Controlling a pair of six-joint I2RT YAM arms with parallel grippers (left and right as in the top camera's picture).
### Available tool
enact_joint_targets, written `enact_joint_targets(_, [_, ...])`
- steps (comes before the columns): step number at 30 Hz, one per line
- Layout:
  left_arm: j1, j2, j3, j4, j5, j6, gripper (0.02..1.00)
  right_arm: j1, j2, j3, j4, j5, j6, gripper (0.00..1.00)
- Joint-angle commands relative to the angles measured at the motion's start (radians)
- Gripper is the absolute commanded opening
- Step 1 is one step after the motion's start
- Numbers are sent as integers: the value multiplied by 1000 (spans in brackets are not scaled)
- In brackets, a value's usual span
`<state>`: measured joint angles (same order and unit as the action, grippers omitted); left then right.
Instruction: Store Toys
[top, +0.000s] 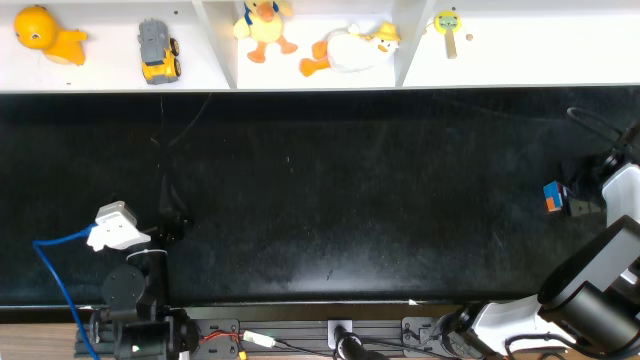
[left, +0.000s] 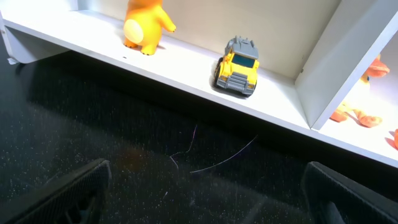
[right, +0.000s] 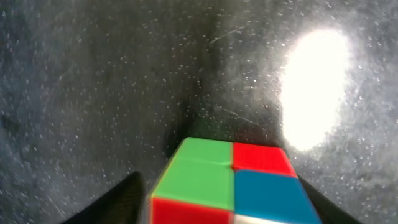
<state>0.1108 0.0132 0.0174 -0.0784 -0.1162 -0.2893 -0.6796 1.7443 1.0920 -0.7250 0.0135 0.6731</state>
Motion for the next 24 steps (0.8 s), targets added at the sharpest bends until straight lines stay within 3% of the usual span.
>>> enact_joint_targets(1, [2, -10, -9, 4, 10, 4, 998, 5, 3, -3, 4, 13, -22, 522])
enact_joint_targets(15, [2, -10, -9, 4, 10, 4, 998, 6, -27, 104, -100, 2, -206, 364])
enact_joint_targets(20, [2, -10, -9, 4, 10, 4, 998, 16, -96, 195, -147, -10, -340, 198])
enact_joint_targets(24, [2, -10, -9, 4, 10, 4, 998, 43, -174, 236, -124, -118, -547, 167])
